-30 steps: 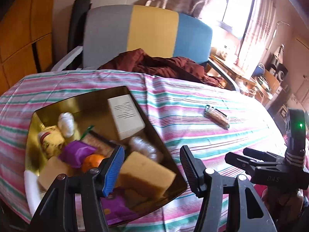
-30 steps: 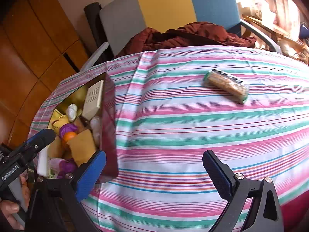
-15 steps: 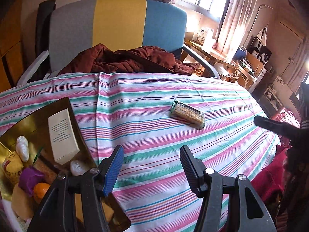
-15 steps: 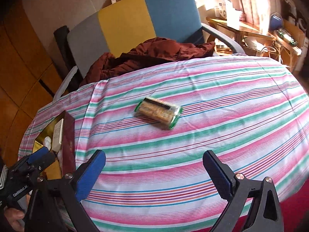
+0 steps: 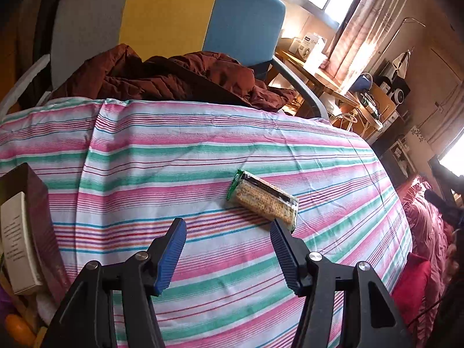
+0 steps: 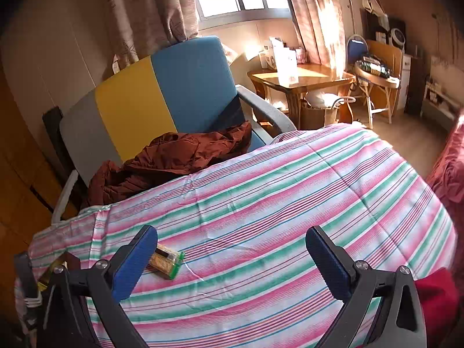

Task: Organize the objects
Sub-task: 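Withdraw both grippers from the tray toward the granola snack bar, then grasp the granola snack bar with the left gripper, then carry the granola snack bar toward the gold tray with the left gripper, then release the granola snack bar into the gold tray and withdraw the left gripper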

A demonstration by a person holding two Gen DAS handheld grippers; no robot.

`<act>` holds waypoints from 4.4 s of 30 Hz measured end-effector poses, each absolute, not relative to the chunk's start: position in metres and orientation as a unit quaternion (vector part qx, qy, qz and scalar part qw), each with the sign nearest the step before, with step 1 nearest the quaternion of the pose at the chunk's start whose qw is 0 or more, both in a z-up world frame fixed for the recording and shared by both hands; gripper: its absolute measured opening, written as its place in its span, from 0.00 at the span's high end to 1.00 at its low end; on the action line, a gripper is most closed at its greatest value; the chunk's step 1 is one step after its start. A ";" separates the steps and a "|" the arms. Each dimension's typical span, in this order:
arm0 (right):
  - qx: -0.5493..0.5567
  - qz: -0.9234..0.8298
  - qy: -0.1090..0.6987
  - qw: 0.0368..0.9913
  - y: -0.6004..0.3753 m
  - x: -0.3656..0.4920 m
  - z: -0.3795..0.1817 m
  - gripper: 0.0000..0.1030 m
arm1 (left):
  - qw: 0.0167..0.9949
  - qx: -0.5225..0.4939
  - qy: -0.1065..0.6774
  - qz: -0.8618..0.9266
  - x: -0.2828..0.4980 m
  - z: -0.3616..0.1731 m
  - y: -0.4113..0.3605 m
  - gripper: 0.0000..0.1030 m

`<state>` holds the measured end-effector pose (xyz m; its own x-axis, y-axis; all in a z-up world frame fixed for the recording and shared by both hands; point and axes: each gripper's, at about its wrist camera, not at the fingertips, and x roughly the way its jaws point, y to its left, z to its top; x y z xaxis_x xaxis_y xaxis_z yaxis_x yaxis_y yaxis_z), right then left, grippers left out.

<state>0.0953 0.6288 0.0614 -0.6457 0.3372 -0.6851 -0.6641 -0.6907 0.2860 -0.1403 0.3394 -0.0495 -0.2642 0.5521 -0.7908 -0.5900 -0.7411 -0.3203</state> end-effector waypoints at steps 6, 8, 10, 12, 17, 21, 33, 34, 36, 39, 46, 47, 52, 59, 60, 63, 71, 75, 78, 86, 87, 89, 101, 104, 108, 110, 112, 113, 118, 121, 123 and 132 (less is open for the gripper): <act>-0.393 0.852 0.273 0.212 0.617 0.022 0.002 0.00 | 0.343 -0.521 -0.011 0.782 -0.169 -0.065 0.351 0.41; -0.437 0.846 0.241 0.186 0.604 -0.002 -0.020 0.00 | 0.335 -0.527 -0.019 0.781 -0.180 -0.068 0.352 0.41; -0.466 0.844 0.210 0.162 0.590 -0.019 -0.036 0.00 | 0.331 -0.529 -0.022 0.781 -0.190 -0.069 0.353 0.41; -0.488 0.842 0.182 0.139 0.579 -0.033 -0.050 0.00 | 0.333 -0.528 -0.026 0.781 -0.196 -0.068 0.356 0.41; -0.520 0.836 0.135 0.116 0.566 -0.062 -0.077 0.00 | 0.349 -0.531 -0.011 0.772 -0.200 -0.075 0.380 0.41; -0.517 0.837 0.138 0.116 0.572 -0.073 -0.097 0.00 | 0.365 -0.541 0.003 0.758 -0.198 -0.092 0.405 0.40; -0.501 0.858 0.073 0.093 0.563 -0.087 -0.117 0.22 | 0.419 -0.545 0.034 0.725 -0.186 -0.114 0.435 0.45; -0.498 0.860 0.070 0.089 0.561 -0.087 -0.114 0.33 | 0.423 -0.543 0.038 0.724 -0.184 -0.114 0.435 0.45; -0.500 0.859 0.066 0.084 0.559 -0.085 -0.113 0.36 | 0.430 -0.543 0.032 0.720 -0.184 -0.114 0.433 0.45; -0.504 0.857 0.071 0.081 0.560 -0.087 -0.113 0.37 | 0.435 -0.546 0.024 0.715 -0.184 -0.114 0.429 0.46; -0.502 0.860 0.050 0.079 0.547 -0.087 -0.106 0.38 | 0.430 -0.553 0.010 0.714 -0.186 -0.112 0.419 0.46; -0.501 0.861 0.047 0.078 0.545 -0.086 -0.105 0.38 | 0.429 -0.552 0.011 0.715 -0.185 -0.111 0.418 0.46; -0.497 0.864 0.041 0.069 0.539 -0.085 -0.101 0.38 | 0.422 -0.551 0.013 0.720 -0.181 -0.107 0.411 0.46; -0.485 0.872 0.034 0.046 0.527 -0.079 -0.088 0.38 | 0.422 -0.536 0.010 0.731 -0.172 -0.084 0.391 0.46; -0.483 0.874 0.032 0.043 0.524 -0.079 -0.085 0.38 | 0.422 -0.535 0.007 0.732 -0.172 -0.080 0.386 0.46; -0.478 0.877 0.024 0.035 0.517 -0.077 -0.077 0.38 | 0.423 -0.527 0.005 0.737 -0.167 -0.071 0.376 0.46; -0.468 0.883 0.008 0.025 0.492 -0.069 -0.054 0.38 | 0.420 -0.514 -0.005 0.748 -0.153 -0.048 0.346 0.46; -0.464 0.886 0.000 0.022 0.476 -0.064 -0.044 0.38 | 0.416 -0.506 -0.009 0.755 -0.146 -0.037 0.329 0.46; -0.459 0.888 -0.003 0.019 0.464 -0.060 -0.037 0.38 | 0.413 -0.501 -0.014 0.761 -0.141 -0.029 0.316 0.46; -0.442 0.897 -0.007 0.009 0.430 -0.050 -0.017 0.38 | 0.401 -0.477 -0.021 0.782 -0.125 -0.007 0.277 0.46; -0.440 0.898 -0.007 0.008 0.426 -0.049 -0.015 0.38 | 0.399 -0.474 -0.023 0.785 -0.124 -0.005 0.272 0.46; -0.435 0.901 -0.010 0.005 0.416 -0.047 -0.010 0.38 | 0.393 -0.466 -0.023 0.793 -0.120 0.001 0.262 0.46; -0.392 0.919 -0.008 -0.032 0.343 -0.045 0.009 0.38 | 0.329 -0.412 -0.006 0.850 -0.102 0.024 0.186 0.46; -0.387 0.921 -0.003 -0.047 0.324 -0.047 0.011 0.38 | 0.311 -0.402 0.001 0.861 -0.098 0.025 0.166 0.46; -0.382 0.922 -0.004 -0.069 0.297 -0.051 0.010 0.38 | 0.286 -0.389 0.013 0.875 -0.094 0.024 0.141 0.46; -0.380 0.921 -0.007 -0.078 0.285 -0.054 0.009 0.38 | 0.278 -0.388 0.011 0.879 -0.094 0.022 0.129 0.46; -0.381 0.920 -0.009 -0.087 0.275 -0.057 0.007 0.38 | 0.271 -0.389 0.007 0.880 -0.096 0.019 0.118 0.46; -0.382 0.920 -0.009 -0.091 0.269 -0.058 0.006 0.38 | 0.267 -0.390 0.005 0.881 -0.095 0.017 0.113 0.46; -0.389 0.915 -0.014 -0.105 0.244 -0.067 -0.001 0.38 | 0.249 -0.393 -0.002 0.885 -0.098 0.008 0.090 0.46; -0.393 0.913 -0.017 -0.110 0.230 -0.073 -0.005 0.38 | 0.243 -0.395 -0.009 0.886 -0.102 0.005 0.080 0.46; -0.396 0.911 -0.018 -0.111 0.224 -0.078 -0.007 0.38 | 0.238 -0.397 -0.008 0.886 -0.106 0.002 0.076 0.46; -0.413 0.904 -0.016 -0.111 0.211 -0.098 -0.021 0.38 | 0.232 -0.414 -0.016 0.880 -0.123 -0.013 0.070 0.46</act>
